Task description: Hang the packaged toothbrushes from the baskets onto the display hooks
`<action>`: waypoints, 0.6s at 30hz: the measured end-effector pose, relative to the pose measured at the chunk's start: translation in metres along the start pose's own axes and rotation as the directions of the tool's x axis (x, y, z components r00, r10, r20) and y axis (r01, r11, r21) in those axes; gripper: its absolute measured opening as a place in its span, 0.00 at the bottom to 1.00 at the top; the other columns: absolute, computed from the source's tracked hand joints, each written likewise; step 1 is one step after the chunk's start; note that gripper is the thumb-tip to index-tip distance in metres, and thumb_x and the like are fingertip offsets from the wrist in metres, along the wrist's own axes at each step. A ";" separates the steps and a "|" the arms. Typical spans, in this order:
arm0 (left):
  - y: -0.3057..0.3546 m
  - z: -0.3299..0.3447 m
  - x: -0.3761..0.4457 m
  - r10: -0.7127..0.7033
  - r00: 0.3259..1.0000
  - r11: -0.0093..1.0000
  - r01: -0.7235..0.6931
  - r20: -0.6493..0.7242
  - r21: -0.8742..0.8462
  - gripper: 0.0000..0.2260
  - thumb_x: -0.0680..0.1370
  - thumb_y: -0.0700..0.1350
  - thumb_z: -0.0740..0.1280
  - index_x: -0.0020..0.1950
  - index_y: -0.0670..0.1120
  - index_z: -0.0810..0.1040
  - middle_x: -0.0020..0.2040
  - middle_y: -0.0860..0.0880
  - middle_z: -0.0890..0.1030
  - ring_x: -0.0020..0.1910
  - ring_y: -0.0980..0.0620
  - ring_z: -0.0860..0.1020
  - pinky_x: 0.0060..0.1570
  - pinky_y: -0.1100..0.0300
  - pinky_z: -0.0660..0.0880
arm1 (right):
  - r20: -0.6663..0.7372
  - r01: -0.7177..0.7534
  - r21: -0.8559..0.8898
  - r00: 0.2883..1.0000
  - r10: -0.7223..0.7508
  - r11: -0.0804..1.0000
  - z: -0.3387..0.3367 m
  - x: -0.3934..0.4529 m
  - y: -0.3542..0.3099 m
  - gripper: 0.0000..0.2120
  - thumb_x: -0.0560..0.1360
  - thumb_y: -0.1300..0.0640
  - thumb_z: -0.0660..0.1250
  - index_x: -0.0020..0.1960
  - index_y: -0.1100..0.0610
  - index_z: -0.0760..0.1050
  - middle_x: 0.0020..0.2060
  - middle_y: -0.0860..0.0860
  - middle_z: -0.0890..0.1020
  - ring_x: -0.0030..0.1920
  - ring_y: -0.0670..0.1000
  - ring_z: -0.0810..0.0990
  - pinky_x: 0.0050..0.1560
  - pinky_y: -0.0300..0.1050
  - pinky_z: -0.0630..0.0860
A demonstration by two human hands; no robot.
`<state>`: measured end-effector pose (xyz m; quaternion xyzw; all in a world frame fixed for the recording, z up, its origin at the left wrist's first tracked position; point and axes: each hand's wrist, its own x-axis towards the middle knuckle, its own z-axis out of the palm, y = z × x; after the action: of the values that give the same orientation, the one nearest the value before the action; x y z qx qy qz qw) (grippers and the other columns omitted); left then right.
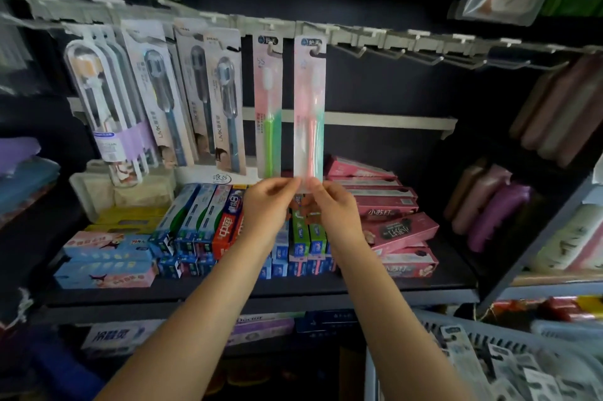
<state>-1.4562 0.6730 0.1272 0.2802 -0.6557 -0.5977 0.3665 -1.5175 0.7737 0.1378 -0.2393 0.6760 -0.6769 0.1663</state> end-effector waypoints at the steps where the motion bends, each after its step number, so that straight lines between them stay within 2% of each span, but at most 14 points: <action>1: 0.000 0.002 0.005 -0.003 1.000 1.000 0.003 -0.020 0.007 0.07 0.77 0.49 0.73 0.52 0.47 0.86 0.45 0.51 0.87 0.46 0.51 0.85 0.51 0.52 0.82 | -0.008 -0.016 0.000 1.000 0.016 1.000 0.003 0.005 -0.002 0.12 0.83 0.50 0.64 0.47 0.56 0.79 0.37 0.51 0.85 0.34 0.45 0.82 0.38 0.39 0.80; 3: -0.004 0.006 0.012 -0.015 0.999 1.000 0.015 -0.041 0.011 0.09 0.77 0.50 0.73 0.52 0.46 0.86 0.45 0.51 0.87 0.47 0.50 0.85 0.52 0.49 0.82 | -0.023 -0.046 -0.009 0.999 0.046 0.999 0.006 0.010 -0.001 0.13 0.82 0.48 0.65 0.48 0.57 0.79 0.38 0.52 0.85 0.34 0.46 0.82 0.37 0.41 0.80; 6: -0.018 0.009 0.007 -0.034 0.999 0.999 0.035 -0.032 0.006 0.08 0.78 0.50 0.72 0.53 0.48 0.85 0.46 0.53 0.86 0.48 0.52 0.84 0.51 0.54 0.82 | -0.061 -0.116 -0.022 0.991 0.115 0.993 0.000 0.007 0.014 0.14 0.81 0.46 0.66 0.49 0.56 0.79 0.38 0.52 0.85 0.36 0.50 0.82 0.38 0.43 0.80; 9: -0.047 0.013 -0.018 -0.066 0.998 0.998 0.066 -0.003 -0.006 0.05 0.78 0.52 0.72 0.50 0.52 0.83 0.46 0.54 0.85 0.44 0.58 0.83 0.43 0.61 0.80 | -0.092 -0.172 -0.043 0.982 0.168 0.984 -0.019 -0.013 0.045 0.14 0.81 0.45 0.66 0.50 0.56 0.79 0.36 0.51 0.84 0.34 0.49 0.82 0.37 0.44 0.80; 11: -0.075 0.020 -0.046 -0.087 0.994 0.995 0.084 0.073 0.045 0.05 0.79 0.52 0.71 0.48 0.51 0.82 0.42 0.54 0.84 0.38 0.59 0.82 0.39 0.61 0.79 | -0.103 -0.206 -0.072 0.975 0.198 0.976 -0.038 -0.034 0.074 0.16 0.82 0.46 0.65 0.49 0.59 0.79 0.33 0.50 0.83 0.33 0.50 0.82 0.36 0.44 0.79; 14: -0.125 0.040 -0.095 -0.078 0.971 0.970 0.022 0.226 0.241 0.06 0.80 0.51 0.70 0.45 0.51 0.81 0.37 0.54 0.82 0.38 0.52 0.82 0.42 0.56 0.77 | -0.138 -0.261 -0.194 0.962 0.237 0.946 -0.077 -0.071 0.121 0.17 0.82 0.49 0.66 0.46 0.63 0.79 0.29 0.49 0.81 0.31 0.51 0.80 0.34 0.46 0.77; 16: -0.154 0.046 -0.124 -0.067 0.938 0.923 -0.072 0.340 0.379 0.07 0.81 0.51 0.68 0.48 0.50 0.82 0.40 0.53 0.82 0.42 0.52 0.82 0.42 0.57 0.76 | -0.182 -0.313 -0.308 0.946 0.268 0.898 -0.105 -0.094 0.147 0.12 0.82 0.52 0.67 0.45 0.60 0.79 0.29 0.48 0.81 0.30 0.49 0.80 0.34 0.46 0.77; 18: -0.179 0.058 -0.158 -0.053 0.889 0.876 -0.178 0.455 0.449 0.09 0.82 0.51 0.66 0.54 0.47 0.83 0.47 0.52 0.82 0.45 0.53 0.81 0.44 0.56 0.77 | -0.247 -0.376 -0.510 0.925 0.287 0.773 -0.145 -0.118 0.173 0.06 0.81 0.53 0.67 0.48 0.55 0.78 0.35 0.47 0.81 0.36 0.49 0.80 0.38 0.45 0.76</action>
<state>-1.4248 0.8111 -0.0735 0.1928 -0.8589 -0.4528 0.1422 -1.5159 0.9544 -0.0423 -0.1001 0.8835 -0.4307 0.1546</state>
